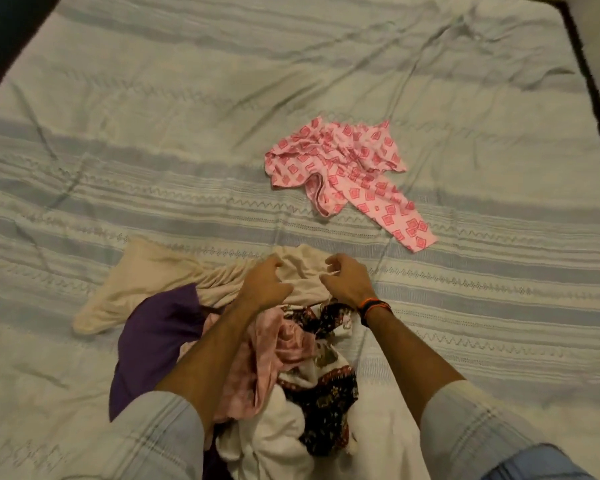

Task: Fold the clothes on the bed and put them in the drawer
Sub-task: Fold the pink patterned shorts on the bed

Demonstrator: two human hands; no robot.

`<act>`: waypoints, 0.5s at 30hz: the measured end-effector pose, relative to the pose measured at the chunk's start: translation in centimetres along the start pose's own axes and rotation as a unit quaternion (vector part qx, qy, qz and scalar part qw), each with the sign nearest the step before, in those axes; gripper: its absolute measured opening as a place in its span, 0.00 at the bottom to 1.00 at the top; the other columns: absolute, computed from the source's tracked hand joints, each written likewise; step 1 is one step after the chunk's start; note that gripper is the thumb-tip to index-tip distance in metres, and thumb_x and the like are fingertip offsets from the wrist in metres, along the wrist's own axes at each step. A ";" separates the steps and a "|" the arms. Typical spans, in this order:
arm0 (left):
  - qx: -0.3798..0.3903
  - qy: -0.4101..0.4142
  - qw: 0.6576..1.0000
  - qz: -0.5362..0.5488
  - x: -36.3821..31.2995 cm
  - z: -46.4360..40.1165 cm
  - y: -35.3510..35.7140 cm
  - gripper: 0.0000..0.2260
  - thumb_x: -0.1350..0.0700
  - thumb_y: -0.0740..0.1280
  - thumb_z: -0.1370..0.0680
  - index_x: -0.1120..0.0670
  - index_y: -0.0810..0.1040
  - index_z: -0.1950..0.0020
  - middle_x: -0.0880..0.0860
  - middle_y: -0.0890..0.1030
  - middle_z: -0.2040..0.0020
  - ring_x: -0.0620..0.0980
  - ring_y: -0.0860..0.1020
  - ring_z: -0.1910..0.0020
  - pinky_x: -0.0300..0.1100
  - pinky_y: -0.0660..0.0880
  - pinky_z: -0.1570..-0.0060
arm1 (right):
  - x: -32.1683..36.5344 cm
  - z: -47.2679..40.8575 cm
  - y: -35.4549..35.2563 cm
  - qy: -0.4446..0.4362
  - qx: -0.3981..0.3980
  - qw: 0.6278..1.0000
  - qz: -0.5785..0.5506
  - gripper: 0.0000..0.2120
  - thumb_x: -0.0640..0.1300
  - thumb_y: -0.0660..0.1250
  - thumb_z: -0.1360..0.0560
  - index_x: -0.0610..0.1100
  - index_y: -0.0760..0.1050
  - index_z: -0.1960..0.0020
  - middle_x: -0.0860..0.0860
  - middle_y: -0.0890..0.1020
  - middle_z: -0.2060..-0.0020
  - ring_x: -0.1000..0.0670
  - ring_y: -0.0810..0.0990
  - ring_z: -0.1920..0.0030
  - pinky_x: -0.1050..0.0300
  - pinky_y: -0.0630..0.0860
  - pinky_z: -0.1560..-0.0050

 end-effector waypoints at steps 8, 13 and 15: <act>0.013 0.017 0.996 -0.087 -0.3 -11.3 1.9 0.23 0.59 0.70 0.29 0.55 0.75 0.34 0.55 0.76 0.35 0.53 0.74 0.37 0.41 0.70 0.43 | -0.5 -12.4 -1.1 -0.040 0.035 0.989 0.138 0.24 0.43 0.69 0.28 0.46 0.72 0.32 0.43 0.70 0.31 0.42 0.71 0.33 0.49 0.70 0.35; 0.040 0.034 0.988 -0.143 1.4 -14.8 2.9 0.18 0.57 0.73 0.32 0.51 0.81 0.42 0.52 0.79 0.39 0.51 0.76 0.41 0.47 0.75 0.42 | -0.9 -17.3 0.7 -0.051 0.083 0.970 0.221 0.28 0.48 0.70 0.28 0.51 0.71 0.28 0.41 0.53 0.22 0.36 0.67 0.29 0.43 0.72 0.33; 0.054 0.038 0.986 -0.151 2.1 -16.0 3.4 0.19 0.56 0.74 0.33 0.49 0.82 0.43 0.50 0.80 0.39 0.50 0.76 0.41 0.48 0.75 0.40 | -1.4 -18.9 1.6 -0.048 0.105 0.960 0.253 0.29 0.47 0.69 0.26 0.52 0.68 0.26 0.42 0.48 0.21 0.36 0.61 0.25 0.42 0.71 0.32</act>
Point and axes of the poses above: each hand's wrist, its own z-axis away from the middle knuckle, its own y-axis out of the palm, x = y × z, the point moved 5 cm from there along -z, towards the middle knuckle
